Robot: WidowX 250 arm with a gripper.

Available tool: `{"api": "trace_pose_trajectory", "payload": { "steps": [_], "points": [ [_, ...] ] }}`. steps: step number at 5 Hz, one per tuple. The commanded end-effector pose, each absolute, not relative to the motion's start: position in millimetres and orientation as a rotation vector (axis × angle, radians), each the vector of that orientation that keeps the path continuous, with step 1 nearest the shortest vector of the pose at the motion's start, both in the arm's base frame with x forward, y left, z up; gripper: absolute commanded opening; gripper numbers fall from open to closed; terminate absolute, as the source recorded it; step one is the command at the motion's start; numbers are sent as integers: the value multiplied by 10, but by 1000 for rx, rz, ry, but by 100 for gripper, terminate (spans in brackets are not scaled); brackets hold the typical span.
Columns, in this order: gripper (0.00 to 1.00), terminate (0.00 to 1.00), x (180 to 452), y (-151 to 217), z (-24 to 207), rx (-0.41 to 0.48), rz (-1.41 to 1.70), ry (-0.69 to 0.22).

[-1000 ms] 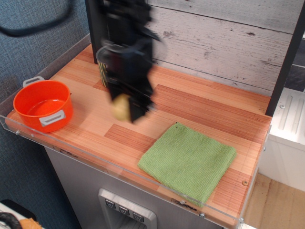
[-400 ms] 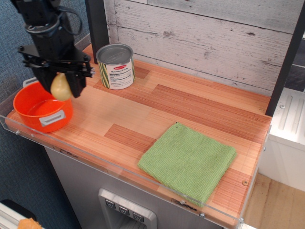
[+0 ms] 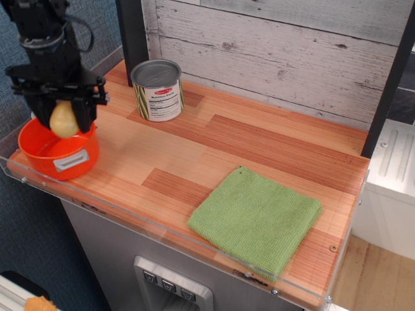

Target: Put the potato in the red pan

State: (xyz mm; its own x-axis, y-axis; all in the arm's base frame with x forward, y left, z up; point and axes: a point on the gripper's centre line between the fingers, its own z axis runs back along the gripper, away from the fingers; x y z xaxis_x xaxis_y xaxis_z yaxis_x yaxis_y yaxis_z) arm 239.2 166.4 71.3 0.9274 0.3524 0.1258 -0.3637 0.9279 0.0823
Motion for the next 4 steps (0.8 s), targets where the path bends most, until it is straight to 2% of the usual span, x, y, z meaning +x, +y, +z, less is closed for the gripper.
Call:
{"api": "trace_pose_trajectory", "payload": {
  "steps": [1,3,4],
  "points": [
    [0,0,2245,1811,640,116,421,-126],
    [0,0,2224,1911,508,95,468,-119],
    [100,0,2195,1948,503,78,490,-117]
  ]
}}
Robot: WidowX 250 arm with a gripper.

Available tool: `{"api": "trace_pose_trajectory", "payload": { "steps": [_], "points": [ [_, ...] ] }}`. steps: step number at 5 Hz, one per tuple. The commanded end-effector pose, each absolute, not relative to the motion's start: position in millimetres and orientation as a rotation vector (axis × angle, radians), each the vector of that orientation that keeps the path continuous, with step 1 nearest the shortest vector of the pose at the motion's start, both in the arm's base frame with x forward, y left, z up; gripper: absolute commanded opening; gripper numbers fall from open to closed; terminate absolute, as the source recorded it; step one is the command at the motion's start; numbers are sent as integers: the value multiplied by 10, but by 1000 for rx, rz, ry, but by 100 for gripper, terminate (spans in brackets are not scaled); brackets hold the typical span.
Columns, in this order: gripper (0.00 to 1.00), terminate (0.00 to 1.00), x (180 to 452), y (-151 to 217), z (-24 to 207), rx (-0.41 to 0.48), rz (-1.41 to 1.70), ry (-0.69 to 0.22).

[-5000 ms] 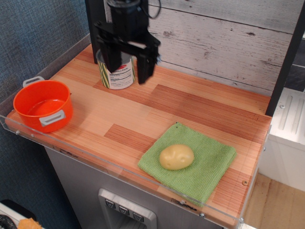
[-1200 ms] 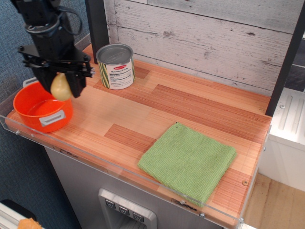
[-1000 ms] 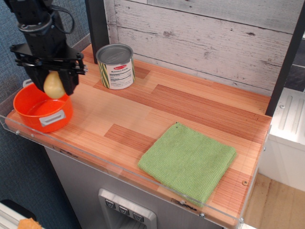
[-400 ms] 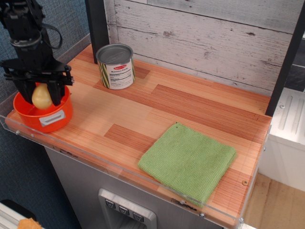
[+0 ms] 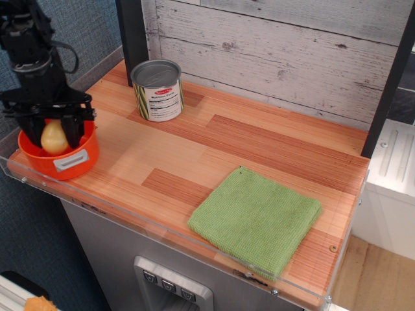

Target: Put the potato in the red pan

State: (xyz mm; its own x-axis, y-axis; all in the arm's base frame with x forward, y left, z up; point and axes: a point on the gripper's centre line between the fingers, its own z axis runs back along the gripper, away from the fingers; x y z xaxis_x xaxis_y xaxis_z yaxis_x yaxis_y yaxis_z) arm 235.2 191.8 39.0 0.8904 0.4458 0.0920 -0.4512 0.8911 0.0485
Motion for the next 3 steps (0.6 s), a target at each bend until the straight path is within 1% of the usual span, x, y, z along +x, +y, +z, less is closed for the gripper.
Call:
{"api": "trace_pose_trajectory", "payload": {
  "steps": [1,2,3],
  "points": [
    [100,0,2172,1967,529,59,497,-125],
    [100,0,2152,1977,594,57,505,-138],
    [100,0,2158,1941,728,67,500,-169]
  ]
}}
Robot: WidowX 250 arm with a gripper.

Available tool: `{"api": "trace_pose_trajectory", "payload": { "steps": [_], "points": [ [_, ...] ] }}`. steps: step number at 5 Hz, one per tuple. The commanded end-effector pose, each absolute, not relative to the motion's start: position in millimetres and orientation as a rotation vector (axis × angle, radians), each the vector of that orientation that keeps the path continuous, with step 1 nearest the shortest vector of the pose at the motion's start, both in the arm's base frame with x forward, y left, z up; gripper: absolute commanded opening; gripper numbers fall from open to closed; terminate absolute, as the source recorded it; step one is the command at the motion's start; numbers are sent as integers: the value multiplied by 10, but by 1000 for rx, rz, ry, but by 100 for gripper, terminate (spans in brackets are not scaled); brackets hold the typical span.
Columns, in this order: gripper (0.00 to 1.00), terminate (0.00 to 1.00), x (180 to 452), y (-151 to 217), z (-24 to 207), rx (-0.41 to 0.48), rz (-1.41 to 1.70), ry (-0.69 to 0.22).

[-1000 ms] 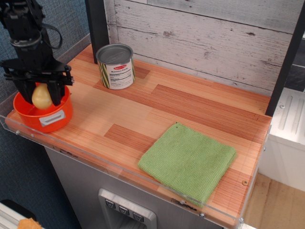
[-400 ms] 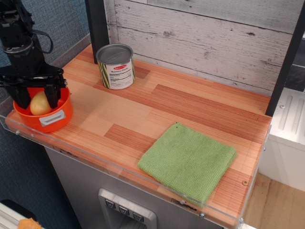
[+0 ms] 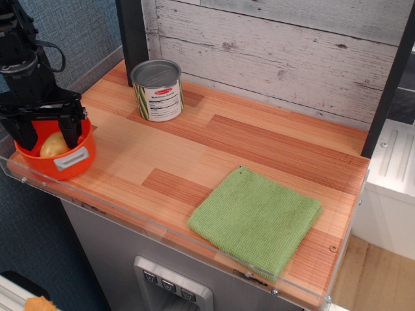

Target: Put the potato in the red pan

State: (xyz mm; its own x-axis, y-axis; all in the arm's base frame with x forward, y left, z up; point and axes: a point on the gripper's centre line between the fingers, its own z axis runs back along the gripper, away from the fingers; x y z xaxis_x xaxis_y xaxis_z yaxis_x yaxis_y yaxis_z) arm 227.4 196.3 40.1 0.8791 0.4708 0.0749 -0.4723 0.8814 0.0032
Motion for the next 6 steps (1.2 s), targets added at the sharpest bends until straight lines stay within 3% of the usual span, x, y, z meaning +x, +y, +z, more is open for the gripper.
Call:
{"api": "trace_pose_trajectory", "payload": {
  "steps": [1,4,6],
  "points": [
    [100,0,2157,1922,860,97,507,-185],
    [100,0,2193,1346,1290,82,304,-240],
    [100,0,2260,575,1568,2,57,-271]
  ]
}}
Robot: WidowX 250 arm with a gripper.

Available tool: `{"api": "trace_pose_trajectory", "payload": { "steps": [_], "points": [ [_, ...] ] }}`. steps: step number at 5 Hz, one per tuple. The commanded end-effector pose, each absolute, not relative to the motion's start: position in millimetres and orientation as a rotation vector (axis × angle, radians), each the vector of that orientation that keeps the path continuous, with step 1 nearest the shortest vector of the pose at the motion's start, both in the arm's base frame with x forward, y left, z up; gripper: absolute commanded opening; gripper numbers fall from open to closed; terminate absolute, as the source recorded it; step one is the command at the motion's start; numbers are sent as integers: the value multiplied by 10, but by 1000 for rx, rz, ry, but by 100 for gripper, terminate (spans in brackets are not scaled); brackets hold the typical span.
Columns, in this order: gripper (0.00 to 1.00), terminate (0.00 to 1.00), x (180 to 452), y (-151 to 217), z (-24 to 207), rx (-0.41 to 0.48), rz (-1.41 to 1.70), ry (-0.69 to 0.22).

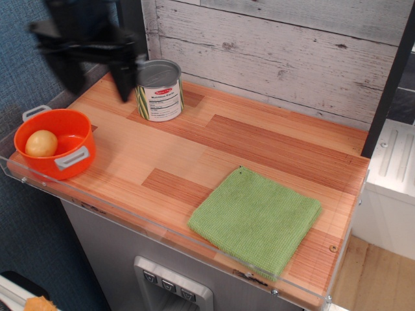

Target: Put the potato in the red pan

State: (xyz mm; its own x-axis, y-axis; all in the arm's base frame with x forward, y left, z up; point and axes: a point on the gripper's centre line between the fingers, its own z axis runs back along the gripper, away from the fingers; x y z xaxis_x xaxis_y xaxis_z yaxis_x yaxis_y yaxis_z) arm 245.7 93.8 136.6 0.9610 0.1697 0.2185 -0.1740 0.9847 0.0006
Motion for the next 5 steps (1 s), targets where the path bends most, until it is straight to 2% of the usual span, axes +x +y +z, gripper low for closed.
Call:
{"api": "trace_pose_trajectory", "payload": {
  "steps": [1,2,4,5],
  "points": [
    [100,0,2218,195,1723,-20,-75,-304],
    [100,0,2145,-94,1851,-32,-182,-327],
    [100,0,2055,-296,2099,-42,-260,-364],
    [100,100,2055,-296,2099,-42,-260,-364]
  ]
}}
